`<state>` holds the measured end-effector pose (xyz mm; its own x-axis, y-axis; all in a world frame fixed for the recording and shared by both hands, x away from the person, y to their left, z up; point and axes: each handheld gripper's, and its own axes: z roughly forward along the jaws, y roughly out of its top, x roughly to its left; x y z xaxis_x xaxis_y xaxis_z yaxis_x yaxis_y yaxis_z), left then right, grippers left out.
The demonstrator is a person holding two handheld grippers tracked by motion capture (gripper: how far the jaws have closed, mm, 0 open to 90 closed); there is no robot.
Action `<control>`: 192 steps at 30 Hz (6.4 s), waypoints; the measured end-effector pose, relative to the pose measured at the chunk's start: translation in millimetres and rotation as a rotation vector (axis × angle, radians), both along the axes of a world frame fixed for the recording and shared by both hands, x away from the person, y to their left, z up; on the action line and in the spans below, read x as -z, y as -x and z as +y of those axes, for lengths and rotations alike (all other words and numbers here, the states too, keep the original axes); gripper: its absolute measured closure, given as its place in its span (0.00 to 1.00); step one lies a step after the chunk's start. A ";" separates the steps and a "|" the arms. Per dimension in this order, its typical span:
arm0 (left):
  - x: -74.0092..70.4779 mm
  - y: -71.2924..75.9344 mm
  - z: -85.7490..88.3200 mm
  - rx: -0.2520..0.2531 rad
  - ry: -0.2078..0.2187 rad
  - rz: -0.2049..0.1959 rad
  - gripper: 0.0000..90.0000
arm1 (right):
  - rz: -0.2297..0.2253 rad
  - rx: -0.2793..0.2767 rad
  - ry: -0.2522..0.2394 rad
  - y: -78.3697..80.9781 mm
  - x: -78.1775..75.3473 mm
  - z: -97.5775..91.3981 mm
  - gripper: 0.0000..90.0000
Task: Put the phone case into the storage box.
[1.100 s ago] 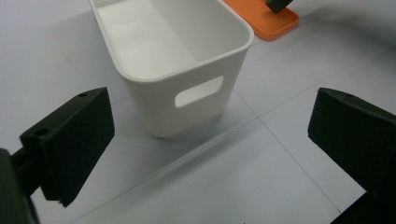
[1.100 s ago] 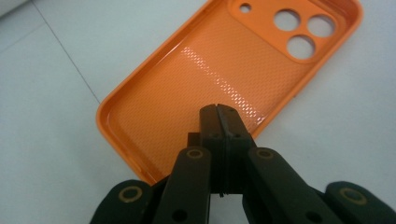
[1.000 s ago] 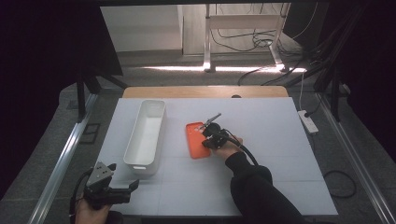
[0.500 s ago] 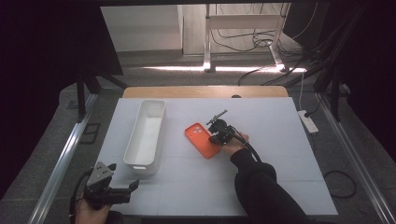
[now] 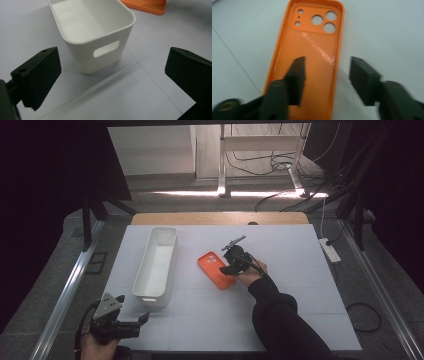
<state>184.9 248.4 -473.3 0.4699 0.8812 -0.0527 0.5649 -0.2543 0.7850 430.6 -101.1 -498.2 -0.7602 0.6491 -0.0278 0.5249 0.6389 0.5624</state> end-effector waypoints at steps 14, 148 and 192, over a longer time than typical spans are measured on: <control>0.1 -0.2 0.0 0.000 0.000 0.001 0.01 | 0.047 0.071 0.035 -7.5 10.7 -3.3 0.00; -16.8 -110.6 -121.8 0.364 0.190 0.059 0.00 | -0.121 0.058 -0.293 104.9 -69.2 -114.1 0.99; -21.0 -133.8 -170.6 0.441 0.346 0.259 0.14 | -0.160 0.014 -0.363 122.8 -65.5 -83.8 0.99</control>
